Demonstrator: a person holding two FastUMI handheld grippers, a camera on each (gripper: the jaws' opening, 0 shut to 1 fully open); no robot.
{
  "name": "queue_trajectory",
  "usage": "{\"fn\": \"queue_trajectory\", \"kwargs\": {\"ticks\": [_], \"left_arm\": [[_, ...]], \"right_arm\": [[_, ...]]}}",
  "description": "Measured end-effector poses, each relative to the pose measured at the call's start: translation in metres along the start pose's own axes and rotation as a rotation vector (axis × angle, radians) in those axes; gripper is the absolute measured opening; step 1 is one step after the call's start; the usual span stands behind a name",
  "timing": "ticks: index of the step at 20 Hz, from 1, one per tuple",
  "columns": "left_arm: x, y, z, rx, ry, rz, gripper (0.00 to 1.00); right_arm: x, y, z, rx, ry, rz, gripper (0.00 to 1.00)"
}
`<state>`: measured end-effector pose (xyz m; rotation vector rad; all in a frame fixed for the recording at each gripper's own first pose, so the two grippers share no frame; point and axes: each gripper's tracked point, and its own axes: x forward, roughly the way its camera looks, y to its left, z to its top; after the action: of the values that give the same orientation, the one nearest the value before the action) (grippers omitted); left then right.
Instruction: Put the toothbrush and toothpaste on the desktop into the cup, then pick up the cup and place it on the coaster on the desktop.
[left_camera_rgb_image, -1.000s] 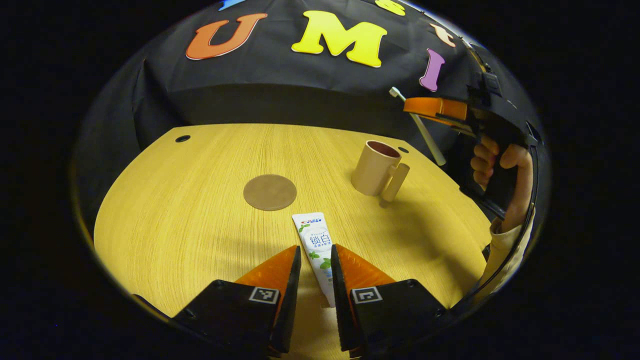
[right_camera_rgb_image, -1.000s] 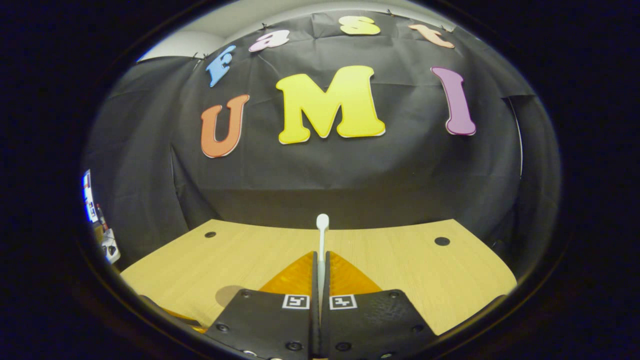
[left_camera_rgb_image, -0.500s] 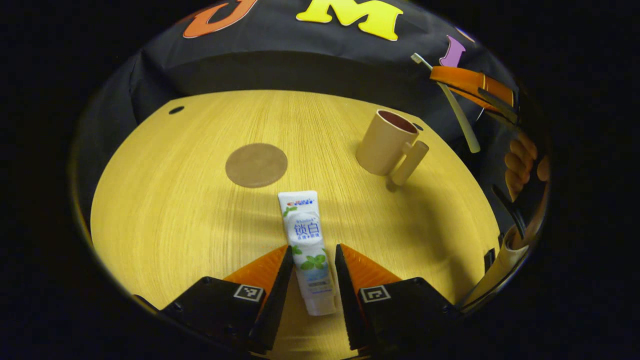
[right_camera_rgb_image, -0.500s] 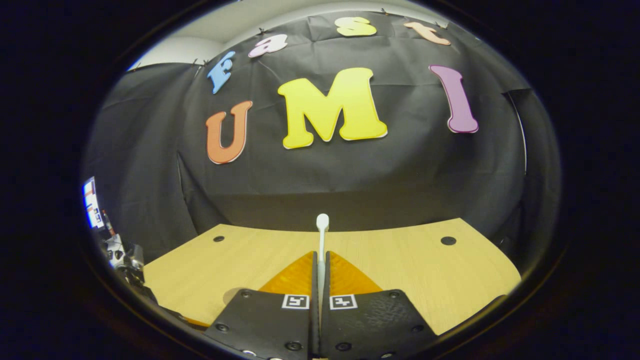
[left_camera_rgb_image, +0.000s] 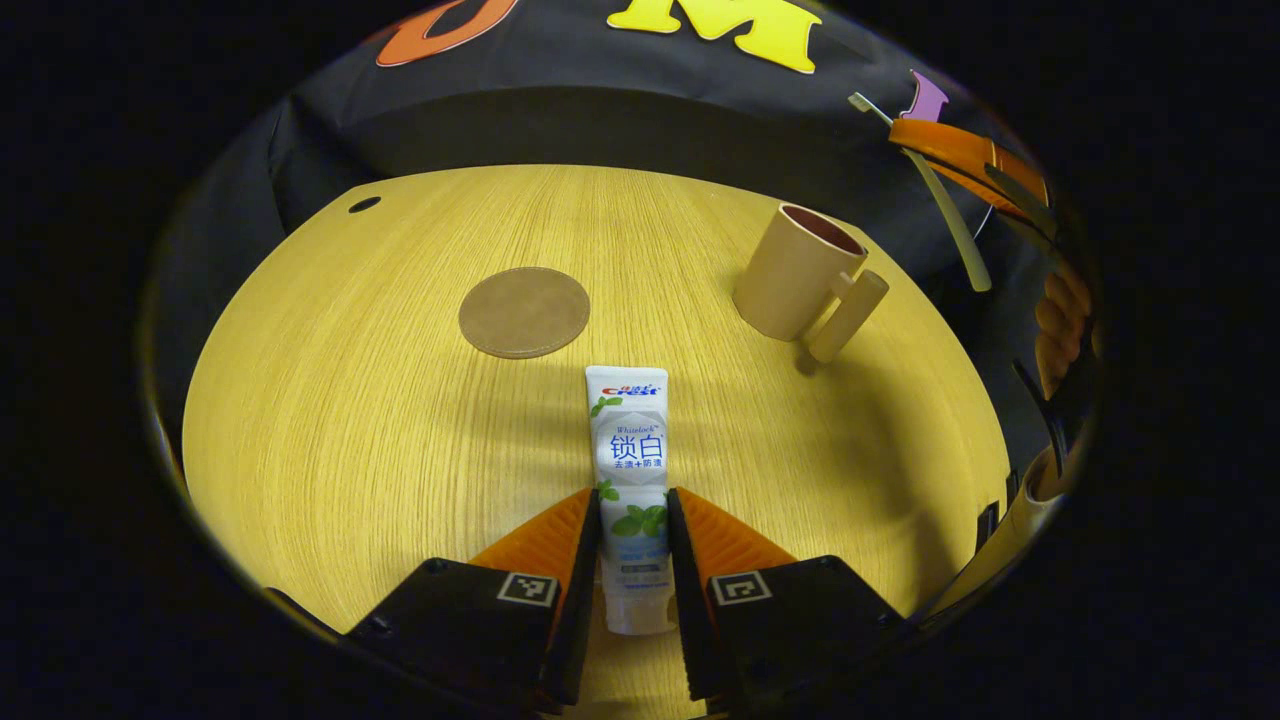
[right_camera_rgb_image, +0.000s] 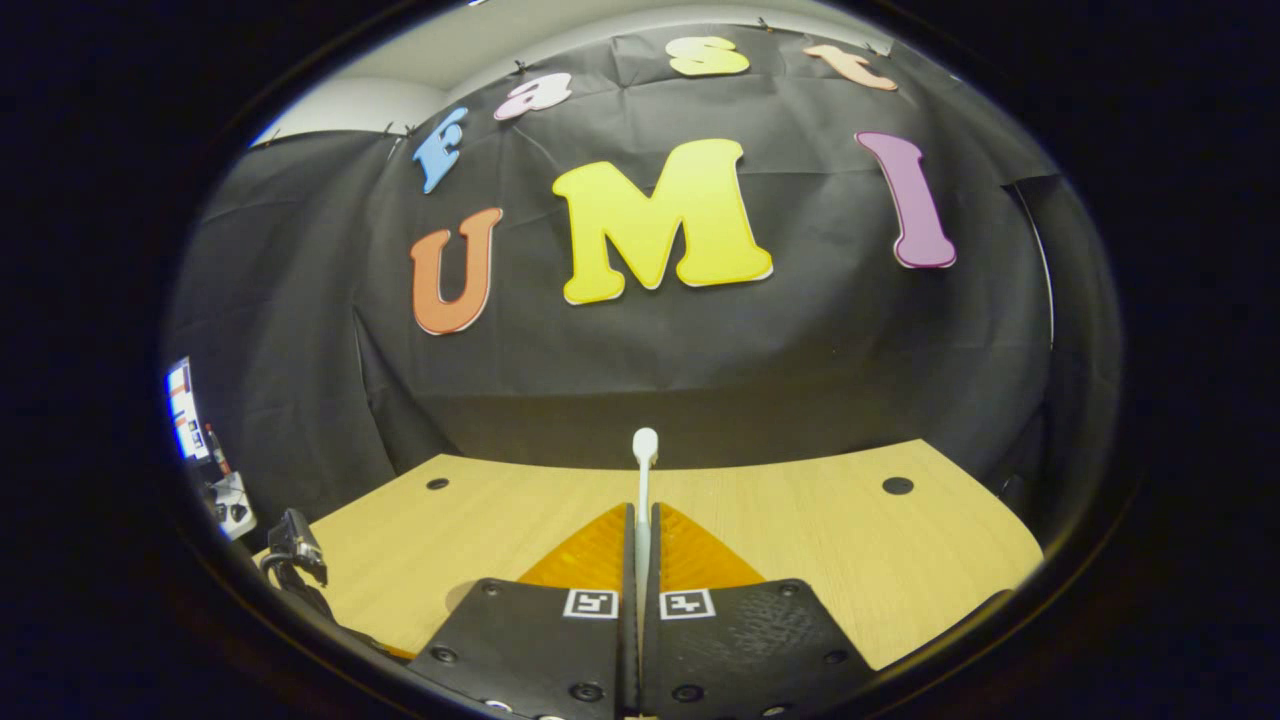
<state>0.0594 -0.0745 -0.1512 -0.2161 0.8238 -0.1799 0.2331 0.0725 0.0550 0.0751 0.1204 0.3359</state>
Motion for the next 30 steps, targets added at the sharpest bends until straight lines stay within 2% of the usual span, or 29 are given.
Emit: {"fn": "queue_trajectory", "kwargs": {"ticks": [4,9,13,16,20,30], "left_arm": [[-0.009,0.005,0.009,0.052,-0.122,0.000,0.35],[-0.035,-0.006,0.047,0.164,-0.420,0.000,0.34],[-0.047,-0.023,0.058,0.154,-0.547,-0.078,0.34],[-0.051,-0.033,0.066,0.151,-0.594,-0.124,0.34],[-0.046,-0.033,0.068,0.145,-0.597,-0.135,0.34],[-0.041,-0.026,0.070,0.140,-0.593,-0.109,0.34]], "right_arm": [[0.008,0.004,0.007,-0.011,-0.026,-0.006,0.00],[0.031,0.003,0.018,0.003,-0.101,-0.007,0.00],[0.059,-0.007,0.007,-0.024,-0.096,-0.027,0.01],[0.074,-0.011,-0.005,-0.010,-0.068,-0.025,0.01],[0.084,-0.014,-0.016,-0.035,-0.042,-0.031,0.01],[0.081,-0.014,-0.028,-0.026,0.007,-0.013,0.05]]}}
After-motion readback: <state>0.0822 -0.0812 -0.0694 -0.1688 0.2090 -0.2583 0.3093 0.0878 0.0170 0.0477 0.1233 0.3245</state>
